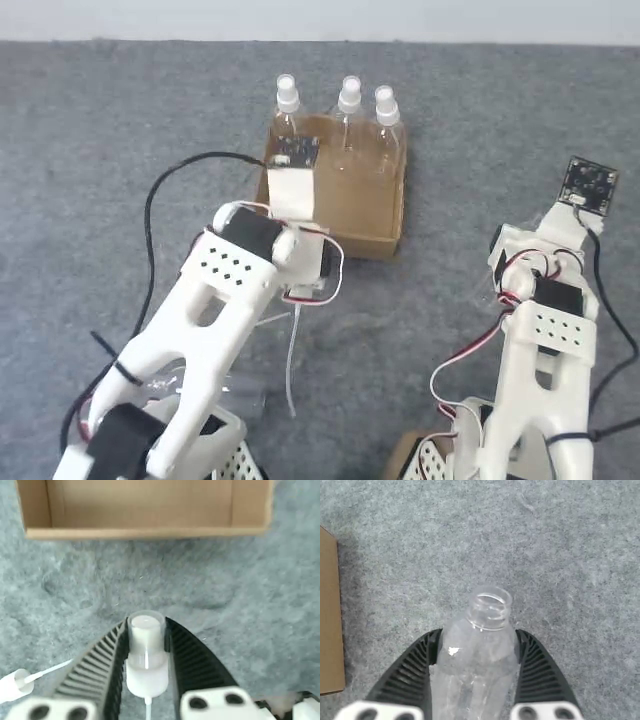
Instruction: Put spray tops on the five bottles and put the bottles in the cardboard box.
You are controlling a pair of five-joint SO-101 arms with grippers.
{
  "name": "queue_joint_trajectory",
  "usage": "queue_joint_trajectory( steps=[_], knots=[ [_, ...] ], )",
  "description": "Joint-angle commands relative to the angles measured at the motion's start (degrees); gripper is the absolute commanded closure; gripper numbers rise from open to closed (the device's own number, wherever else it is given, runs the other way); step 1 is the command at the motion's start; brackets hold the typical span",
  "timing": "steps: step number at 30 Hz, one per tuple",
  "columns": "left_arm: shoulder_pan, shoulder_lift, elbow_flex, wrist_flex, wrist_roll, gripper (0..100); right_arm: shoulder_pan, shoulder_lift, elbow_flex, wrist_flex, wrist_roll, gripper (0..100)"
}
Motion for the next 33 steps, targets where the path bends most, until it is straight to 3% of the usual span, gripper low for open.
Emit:
queue_joint_trajectory(
  steps=[1,14,33],
  knots=[
    [0.09,-2.64,-5.41,0.62,0.97,99,-0.48,-2.07,-0.7,-1.45,0.97,96.8],
    [-0.26,-7.3,-12.44,1.14,2.81,99,-0.57,-2.59,-0.7,-1.1,0.97,96.8],
    [-8.53,-33.85,9.01,-15.65,12.57,99,-5.93,-3.56,-0.79,-0.84,0.53,96.8]
  ],
)
